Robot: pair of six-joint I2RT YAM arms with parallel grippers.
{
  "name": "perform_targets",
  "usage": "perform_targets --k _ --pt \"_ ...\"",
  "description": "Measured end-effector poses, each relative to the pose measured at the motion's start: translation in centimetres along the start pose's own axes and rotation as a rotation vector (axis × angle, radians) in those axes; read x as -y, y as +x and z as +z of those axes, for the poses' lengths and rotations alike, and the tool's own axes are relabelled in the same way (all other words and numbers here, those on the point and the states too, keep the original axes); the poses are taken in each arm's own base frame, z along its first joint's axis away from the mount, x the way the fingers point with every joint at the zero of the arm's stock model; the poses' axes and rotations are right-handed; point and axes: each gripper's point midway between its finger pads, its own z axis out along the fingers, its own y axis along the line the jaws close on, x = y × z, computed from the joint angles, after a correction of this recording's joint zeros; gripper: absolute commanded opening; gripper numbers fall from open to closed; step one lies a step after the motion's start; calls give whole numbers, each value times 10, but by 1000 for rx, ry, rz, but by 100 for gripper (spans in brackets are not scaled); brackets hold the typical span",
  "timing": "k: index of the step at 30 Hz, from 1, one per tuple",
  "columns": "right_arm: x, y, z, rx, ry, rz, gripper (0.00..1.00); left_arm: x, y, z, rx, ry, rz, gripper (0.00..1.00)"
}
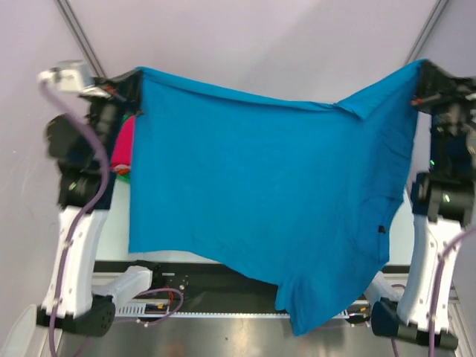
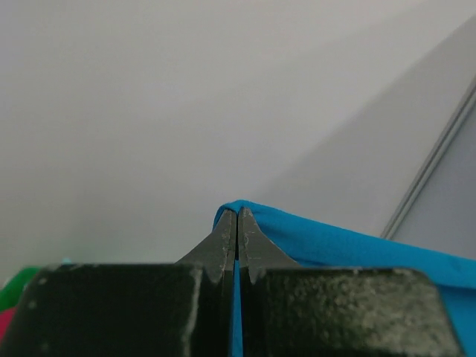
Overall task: Fold and stack the t-shirts
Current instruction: Flatten the tshirt out, then fold the tshirt
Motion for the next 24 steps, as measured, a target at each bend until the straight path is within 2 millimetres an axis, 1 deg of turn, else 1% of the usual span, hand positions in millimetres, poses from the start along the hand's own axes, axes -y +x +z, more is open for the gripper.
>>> perform_targets --k 1,3,5,6,7,8,9,14,15,17,19,21,22,23,24 --pt "16 24 11 -47 27 6 0 -9 26 12 -46 -17 -1 1" --pt "42 68 24 -129 71 17 0 -23 72 30 -118 -39 -6 0" --pt "73 123 38 -233 121 29 0 -42 138 49 -222 -67 -12 0" --pt "86 151 41 -281 144 31 0 -51 172 58 -269 -78 -15 0" --pt "97 173 42 -320 159 29 0 -60 203 64 -316 -87 -18 0" --pt "111 202 45 -368 177 26 0 -68 237 71 -366 -93 -20 0" --pt "120 221 47 -398 185 20 0 -77 271 77 -417 -96 -22 0" --pt "171 336 60 -551 215 -13 0 -122 440 92 -646 -112 -65 0" --pt "180 354 61 -574 218 -16 0 -131 470 94 -685 -112 -79 0" --pt "202 399 57 -645 241 -19 0 -147 520 96 -743 -119 -105 0" --pt "224 438 48 -716 271 -25 0 -160 564 92 -798 -126 -140 0" --pt "238 464 42 -765 294 -24 0 -167 588 92 -834 -126 -167 0" --pt "243 473 39 -783 303 -23 0 -171 594 95 -839 -127 -177 0" --pt "247 479 35 -801 312 -22 0 -172 596 97 -839 -127 -185 0" --pt "248 481 34 -809 316 -22 0 -173 595 99 -839 -125 -191 0"
